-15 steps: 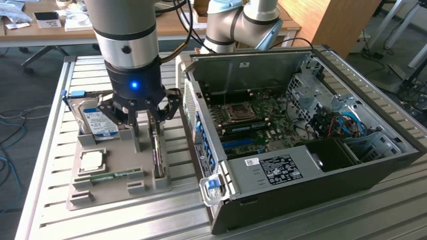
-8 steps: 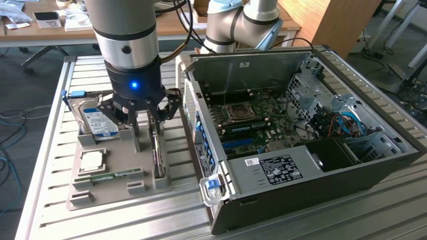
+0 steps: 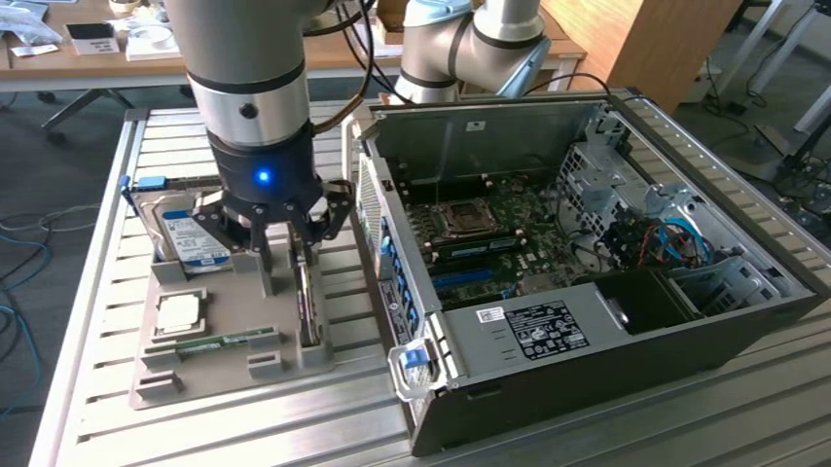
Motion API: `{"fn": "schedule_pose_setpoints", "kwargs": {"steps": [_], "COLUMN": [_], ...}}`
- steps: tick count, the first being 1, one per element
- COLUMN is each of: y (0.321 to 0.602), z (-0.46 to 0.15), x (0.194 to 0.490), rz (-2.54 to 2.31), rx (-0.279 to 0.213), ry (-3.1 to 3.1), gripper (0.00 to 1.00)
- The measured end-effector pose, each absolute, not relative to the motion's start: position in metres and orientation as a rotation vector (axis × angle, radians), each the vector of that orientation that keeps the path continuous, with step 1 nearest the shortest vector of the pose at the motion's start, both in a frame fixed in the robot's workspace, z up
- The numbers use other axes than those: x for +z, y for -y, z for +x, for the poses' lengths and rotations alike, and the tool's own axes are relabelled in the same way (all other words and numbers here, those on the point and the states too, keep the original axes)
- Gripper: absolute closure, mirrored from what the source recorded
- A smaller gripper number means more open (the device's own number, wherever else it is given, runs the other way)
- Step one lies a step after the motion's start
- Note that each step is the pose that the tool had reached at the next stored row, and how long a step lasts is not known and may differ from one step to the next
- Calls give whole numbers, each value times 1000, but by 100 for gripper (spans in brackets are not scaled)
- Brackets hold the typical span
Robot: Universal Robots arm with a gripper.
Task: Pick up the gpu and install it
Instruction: 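Pick up the gpu and move the gpu toward the slot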
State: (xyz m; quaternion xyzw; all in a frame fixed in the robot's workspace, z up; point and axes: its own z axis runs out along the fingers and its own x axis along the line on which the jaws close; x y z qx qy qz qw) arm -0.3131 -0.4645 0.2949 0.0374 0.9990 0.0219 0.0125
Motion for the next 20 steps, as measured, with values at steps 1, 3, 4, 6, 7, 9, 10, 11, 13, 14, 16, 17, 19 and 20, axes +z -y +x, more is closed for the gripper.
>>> {"fn": "schedule_pose_setpoints", "kwargs": {"steps": [1, 3, 4, 6, 7, 9, 10, 11, 13, 14, 16, 17, 19, 20], "y": [465, 465, 465, 465, 465, 464, 464, 464, 464, 464, 464, 464, 465, 465], "z": [-313, -313, -313, -313, -313, -313, -312, -311, -310, -309, -309, -309, -309, -309], "x": [294, 292, 291, 291, 291, 291, 291, 291, 290, 289, 286, 285, 282, 281], "rz": [117, 117, 117, 117, 117, 117, 117, 117, 117, 117, 117, 117, 117, 117], "rx": [68, 68, 68, 68, 68, 68, 69, 68, 69, 69, 68, 68, 68, 68], "ry": [-3114, -3114, -3114, -3114, -3114, -3114, -3114, -3114, -3114, -3113, -3114, -3114, -3114, -3114], "gripper": [53, 53, 53, 53, 53, 53, 53, 53, 53, 53, 53, 53, 53, 53]}}
